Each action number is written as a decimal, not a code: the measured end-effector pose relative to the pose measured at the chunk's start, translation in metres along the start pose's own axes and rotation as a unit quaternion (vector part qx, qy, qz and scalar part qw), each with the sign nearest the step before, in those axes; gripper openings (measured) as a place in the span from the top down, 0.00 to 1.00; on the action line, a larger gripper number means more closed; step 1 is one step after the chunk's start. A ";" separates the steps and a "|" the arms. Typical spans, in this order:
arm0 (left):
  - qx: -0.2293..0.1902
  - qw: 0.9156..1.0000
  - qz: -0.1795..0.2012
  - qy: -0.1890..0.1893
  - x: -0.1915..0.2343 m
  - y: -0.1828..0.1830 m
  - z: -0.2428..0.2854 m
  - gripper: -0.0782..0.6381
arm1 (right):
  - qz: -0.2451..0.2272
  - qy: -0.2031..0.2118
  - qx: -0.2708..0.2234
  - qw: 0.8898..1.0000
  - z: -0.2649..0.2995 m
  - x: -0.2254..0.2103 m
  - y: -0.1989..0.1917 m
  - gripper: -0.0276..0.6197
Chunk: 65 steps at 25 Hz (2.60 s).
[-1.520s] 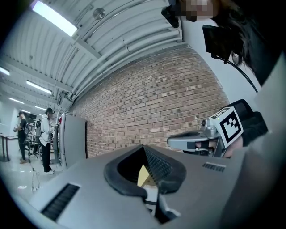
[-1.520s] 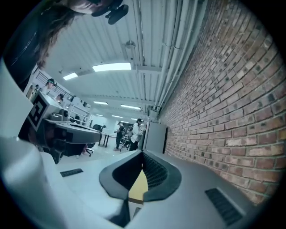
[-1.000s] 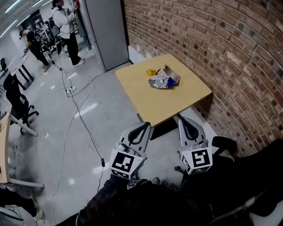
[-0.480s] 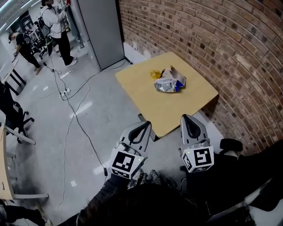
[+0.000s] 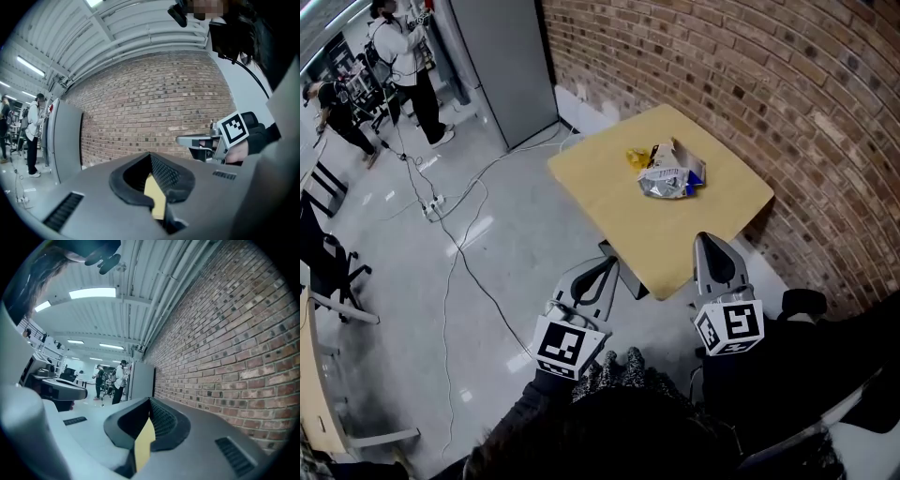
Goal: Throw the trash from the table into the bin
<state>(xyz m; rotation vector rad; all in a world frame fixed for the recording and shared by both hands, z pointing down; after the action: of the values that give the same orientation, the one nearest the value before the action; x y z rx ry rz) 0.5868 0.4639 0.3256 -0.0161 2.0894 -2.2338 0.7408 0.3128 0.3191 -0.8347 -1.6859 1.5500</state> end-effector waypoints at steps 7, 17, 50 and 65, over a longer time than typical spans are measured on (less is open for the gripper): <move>-0.003 1.000 -0.015 0.006 0.034 -0.007 -0.001 0.88 | -0.012 -0.018 0.016 1.000 0.025 0.010 -0.004 0.94; 0.013 1.000 -0.020 -0.005 0.060 -0.022 0.035 0.88 | -0.011 -0.019 0.045 0.999 0.058 -0.004 -0.020 0.94; 0.025 0.995 -0.014 -0.096 0.245 -0.021 0.230 0.88 | -0.004 -0.121 0.097 0.988 0.246 -0.072 -0.052 0.94; 0.018 0.963 -0.007 -0.270 0.323 -0.016 0.283 0.88 | -0.006 -0.298 0.120 0.947 0.267 -0.016 -0.042 0.94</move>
<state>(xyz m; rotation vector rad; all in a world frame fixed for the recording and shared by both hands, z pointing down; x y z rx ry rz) 0.2821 0.1610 0.3448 -0.5712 1.7494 -1.9751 0.5274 0.1485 0.3466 -0.2300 -1.8348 2.0882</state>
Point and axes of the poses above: the fingertips, and each gripper's own axes: z forward along the fingers, x to its left, y out of its top, the point moved 7 cm from there along -z, backward along the fingers, and after that the axes turned 4 degrees about -y, right-handed, at the moved point
